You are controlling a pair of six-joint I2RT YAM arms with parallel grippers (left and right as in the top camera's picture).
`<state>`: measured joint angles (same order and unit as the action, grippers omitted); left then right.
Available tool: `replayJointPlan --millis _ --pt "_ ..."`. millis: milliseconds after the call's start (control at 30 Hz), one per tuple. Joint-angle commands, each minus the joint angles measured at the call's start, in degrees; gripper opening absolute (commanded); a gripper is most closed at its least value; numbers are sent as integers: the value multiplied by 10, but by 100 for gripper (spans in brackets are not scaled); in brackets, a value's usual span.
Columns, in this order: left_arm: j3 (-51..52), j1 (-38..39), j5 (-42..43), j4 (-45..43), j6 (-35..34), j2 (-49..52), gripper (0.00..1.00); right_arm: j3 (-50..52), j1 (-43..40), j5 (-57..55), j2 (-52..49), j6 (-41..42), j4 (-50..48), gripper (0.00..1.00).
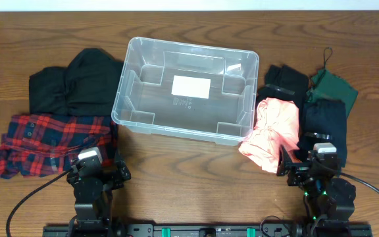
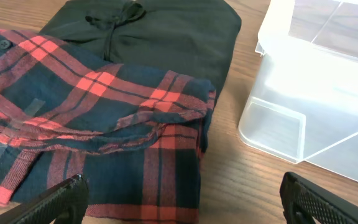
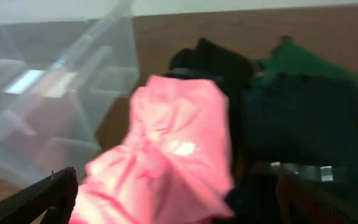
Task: Pack container
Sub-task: 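Move the right gripper toward the black folded clothes on the right, then grasp the black folded garment with the right gripper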
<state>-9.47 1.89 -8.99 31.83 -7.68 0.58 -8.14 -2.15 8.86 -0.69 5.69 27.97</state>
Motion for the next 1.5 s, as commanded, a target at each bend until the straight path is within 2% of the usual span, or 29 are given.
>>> replayJointPlan --millis 0,133,200,300,567,733,867,1167,1333,1467 --pt "10 -1 0 -2 1 -4 98 2 3 82 3 75 -14 99" --pt "10 -1 0 -3 1 -4 98 0 3 159 1 97 -72 99" --pt "10 -1 0 -2 1 -4 98 -18 3 160 -11 133 -85 99" --pt "10 -1 0 -2 1 -4 98 -78 3 159 -64 140 -73 99" --pt "10 -1 0 -2 1 -4 98 -349 3 67 -378 82 92 99" --pt "10 -1 0 -3 1 -4 98 -521 -6 78 -581 8 183 99" --pt "10 -1 0 -2 1 -4 98 -616 -59 88 -700 -11 246 99" --pt "10 -1 0 -3 1 -4 98 -642 -275 127 -835 -26 265 99" --pt "10 -1 0 -3 1 -4 98 -642 -345 128 -881 -33 255 99" --pt "10 -1 0 -2 1 -4 98 -642 -369 132 -929 -48 252 99"
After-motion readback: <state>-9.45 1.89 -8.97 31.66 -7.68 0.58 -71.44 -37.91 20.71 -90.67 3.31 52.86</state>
